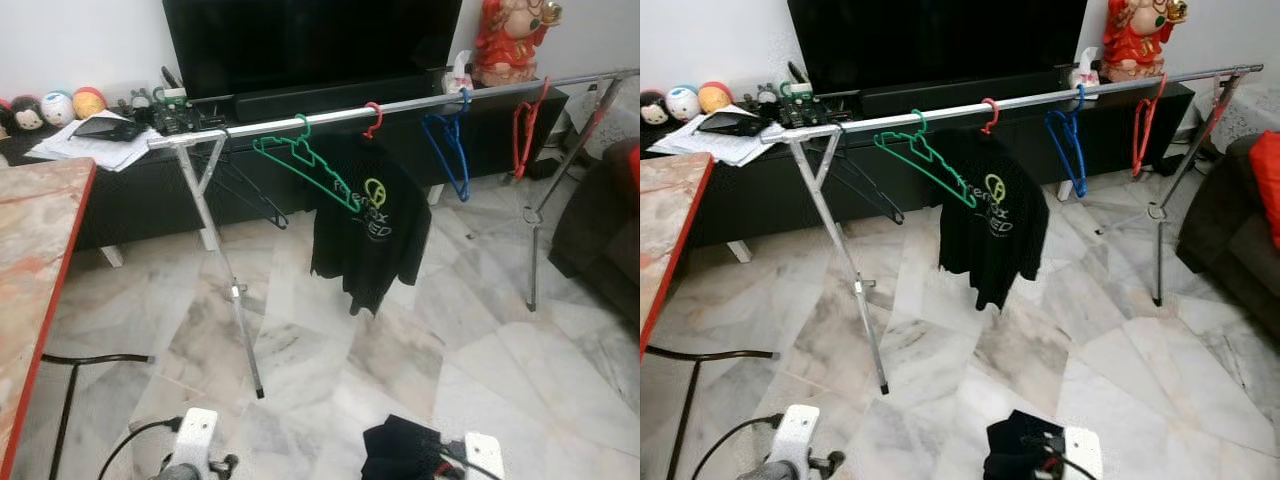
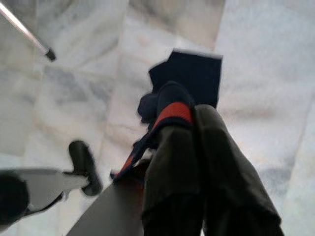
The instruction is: Hang hanger
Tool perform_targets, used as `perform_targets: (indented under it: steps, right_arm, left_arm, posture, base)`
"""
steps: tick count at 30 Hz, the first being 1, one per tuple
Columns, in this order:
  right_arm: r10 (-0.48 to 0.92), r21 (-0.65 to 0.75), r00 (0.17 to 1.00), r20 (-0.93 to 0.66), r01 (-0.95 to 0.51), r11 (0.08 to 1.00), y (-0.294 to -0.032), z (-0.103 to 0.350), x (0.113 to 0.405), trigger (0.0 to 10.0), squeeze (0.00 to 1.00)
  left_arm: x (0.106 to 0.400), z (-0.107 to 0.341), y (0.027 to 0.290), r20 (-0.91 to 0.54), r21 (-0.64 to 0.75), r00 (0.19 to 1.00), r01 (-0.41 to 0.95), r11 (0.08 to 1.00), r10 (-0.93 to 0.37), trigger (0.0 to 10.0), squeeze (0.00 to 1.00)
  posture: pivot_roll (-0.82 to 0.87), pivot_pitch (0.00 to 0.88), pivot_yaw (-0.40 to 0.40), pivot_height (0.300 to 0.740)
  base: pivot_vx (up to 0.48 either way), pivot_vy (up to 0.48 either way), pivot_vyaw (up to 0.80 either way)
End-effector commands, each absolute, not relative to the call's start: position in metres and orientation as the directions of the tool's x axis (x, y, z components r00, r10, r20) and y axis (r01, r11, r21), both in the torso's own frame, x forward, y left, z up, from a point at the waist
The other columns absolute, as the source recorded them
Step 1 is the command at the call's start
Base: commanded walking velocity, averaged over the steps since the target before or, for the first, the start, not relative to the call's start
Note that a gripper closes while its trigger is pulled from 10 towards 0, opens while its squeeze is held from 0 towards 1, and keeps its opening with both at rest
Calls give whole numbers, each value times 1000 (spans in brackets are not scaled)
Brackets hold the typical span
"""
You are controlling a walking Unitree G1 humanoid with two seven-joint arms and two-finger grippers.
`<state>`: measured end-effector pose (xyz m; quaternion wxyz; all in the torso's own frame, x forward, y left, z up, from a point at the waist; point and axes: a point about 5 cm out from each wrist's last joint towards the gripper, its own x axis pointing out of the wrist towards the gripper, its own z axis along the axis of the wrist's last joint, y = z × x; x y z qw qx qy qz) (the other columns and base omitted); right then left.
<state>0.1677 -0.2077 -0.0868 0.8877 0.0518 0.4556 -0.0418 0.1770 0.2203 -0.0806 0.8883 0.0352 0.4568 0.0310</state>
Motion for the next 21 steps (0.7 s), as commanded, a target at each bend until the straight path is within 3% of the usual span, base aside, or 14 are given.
perform_targets:
  steps: [1, 21]
  right_arm:
    - [-22, 49, 601, -799, 101, 994, -207, -84, 173, 10000, 0]
    - [-52, 36, 615, -787, 130, 991, -225, -82, 169, 10000, 0]
  left_arm:
    - [172, -82, 223, -819, 89, 565, -52, 995, 102, 10000, 0]
    - [163, -88, 213, -828, 81, 557, 11, 997, 61, 10000, 0]
  posture:
    - [-85, 0, -28, 740]
    - [-98, 0, -39, 740]
  base:
    - [0, 0, 0]
    - [0, -13, 0]
